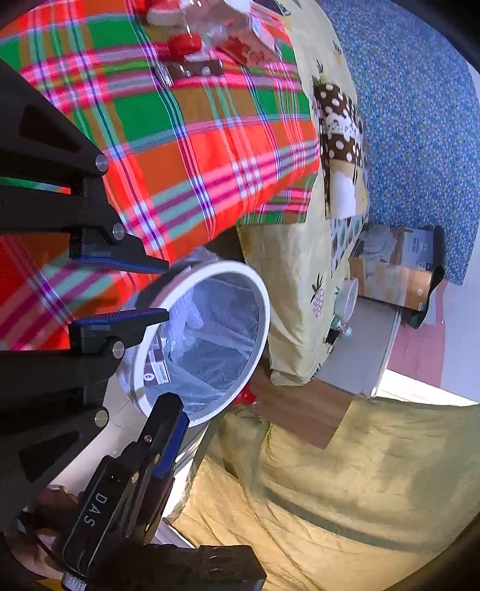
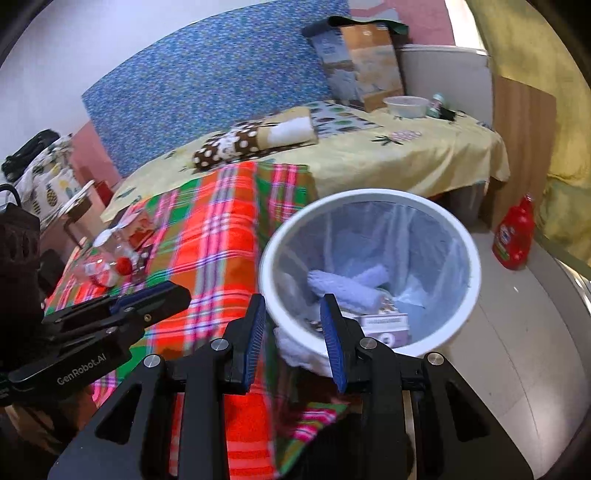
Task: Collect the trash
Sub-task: 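Move both open tools back over the trash on the bed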
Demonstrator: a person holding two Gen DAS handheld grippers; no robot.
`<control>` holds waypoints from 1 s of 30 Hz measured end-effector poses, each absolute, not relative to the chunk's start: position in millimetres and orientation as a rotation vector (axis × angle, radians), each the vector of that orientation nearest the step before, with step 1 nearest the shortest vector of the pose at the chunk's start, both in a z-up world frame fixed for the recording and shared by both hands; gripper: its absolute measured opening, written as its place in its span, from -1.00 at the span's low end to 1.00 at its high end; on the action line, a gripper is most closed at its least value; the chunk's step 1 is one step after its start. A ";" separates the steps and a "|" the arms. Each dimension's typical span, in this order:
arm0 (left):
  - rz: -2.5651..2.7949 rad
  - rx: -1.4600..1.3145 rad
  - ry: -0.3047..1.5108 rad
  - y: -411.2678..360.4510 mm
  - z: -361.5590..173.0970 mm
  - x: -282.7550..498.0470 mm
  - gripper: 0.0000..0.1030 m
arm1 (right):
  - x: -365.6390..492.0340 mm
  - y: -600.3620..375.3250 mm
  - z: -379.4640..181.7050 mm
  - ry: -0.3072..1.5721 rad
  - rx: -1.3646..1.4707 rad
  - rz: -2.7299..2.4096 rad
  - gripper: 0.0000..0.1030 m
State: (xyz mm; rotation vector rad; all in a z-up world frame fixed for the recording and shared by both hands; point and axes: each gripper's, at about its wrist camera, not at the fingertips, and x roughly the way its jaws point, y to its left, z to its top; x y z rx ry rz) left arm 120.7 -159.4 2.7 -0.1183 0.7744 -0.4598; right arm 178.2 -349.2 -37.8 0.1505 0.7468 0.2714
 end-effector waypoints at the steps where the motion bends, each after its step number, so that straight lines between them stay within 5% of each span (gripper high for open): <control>1: -0.451 -0.121 0.770 -154.4 3.9 117.5 -0.64 | 177.1 -344.4 -37.7 0.746 0.145 0.285 -0.35; 30: -0.166 -0.198 0.713 -31.1 17.0 62.4 -0.64 | 163.0 -255.4 -24.0 0.727 0.042 0.503 -0.16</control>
